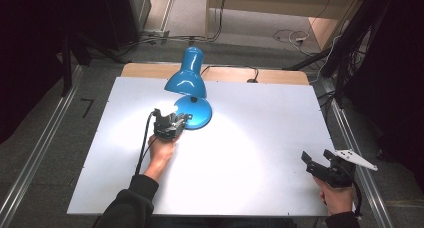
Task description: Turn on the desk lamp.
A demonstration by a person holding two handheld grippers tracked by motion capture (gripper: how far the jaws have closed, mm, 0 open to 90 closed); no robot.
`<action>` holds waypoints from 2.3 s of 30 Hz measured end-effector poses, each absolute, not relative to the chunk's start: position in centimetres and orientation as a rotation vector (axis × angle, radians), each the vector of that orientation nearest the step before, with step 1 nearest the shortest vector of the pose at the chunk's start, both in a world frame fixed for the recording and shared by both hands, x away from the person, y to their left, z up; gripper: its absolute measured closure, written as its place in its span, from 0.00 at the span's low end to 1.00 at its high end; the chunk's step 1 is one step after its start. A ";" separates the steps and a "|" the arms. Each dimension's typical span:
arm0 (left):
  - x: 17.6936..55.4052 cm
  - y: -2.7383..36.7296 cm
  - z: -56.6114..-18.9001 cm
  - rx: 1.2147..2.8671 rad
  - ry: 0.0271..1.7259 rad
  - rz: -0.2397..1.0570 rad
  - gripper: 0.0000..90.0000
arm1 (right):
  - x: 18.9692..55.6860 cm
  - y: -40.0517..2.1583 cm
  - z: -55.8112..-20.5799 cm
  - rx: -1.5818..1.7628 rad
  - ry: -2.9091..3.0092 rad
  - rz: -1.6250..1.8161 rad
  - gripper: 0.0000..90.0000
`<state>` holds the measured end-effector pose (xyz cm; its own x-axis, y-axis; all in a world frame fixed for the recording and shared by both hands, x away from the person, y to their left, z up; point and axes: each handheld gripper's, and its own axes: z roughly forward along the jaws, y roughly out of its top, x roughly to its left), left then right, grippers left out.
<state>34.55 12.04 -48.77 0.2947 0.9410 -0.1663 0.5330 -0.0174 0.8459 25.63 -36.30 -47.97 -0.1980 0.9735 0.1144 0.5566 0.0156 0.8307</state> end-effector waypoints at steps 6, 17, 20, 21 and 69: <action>34.1 12.6 -48.3 1.657 1.361 0.572 0.77 | 25.6 -36.3 -48.0 1.567 1.794 1.078 0.16; 32.4 13.4 -48.1 1.657 1.377 0.561 0.63 | 25.5 -36.4 -48.0 1.570 1.789 1.073 0.16; 31.9 13.6 -48.0 1.665 1.379 0.573 0.57 | 25.5 -36.4 -48.0 1.569 1.789 1.074 0.16; 31.7 13.8 -48.0 1.667 1.375 0.576 0.57 | 25.5 -36.4 -47.9 1.568 1.789 1.074 0.16; 23.3 19.6 -47.9 1.620 1.486 0.716 0.32 | 25.4 -36.4 -47.9 1.563 1.792 1.074 0.16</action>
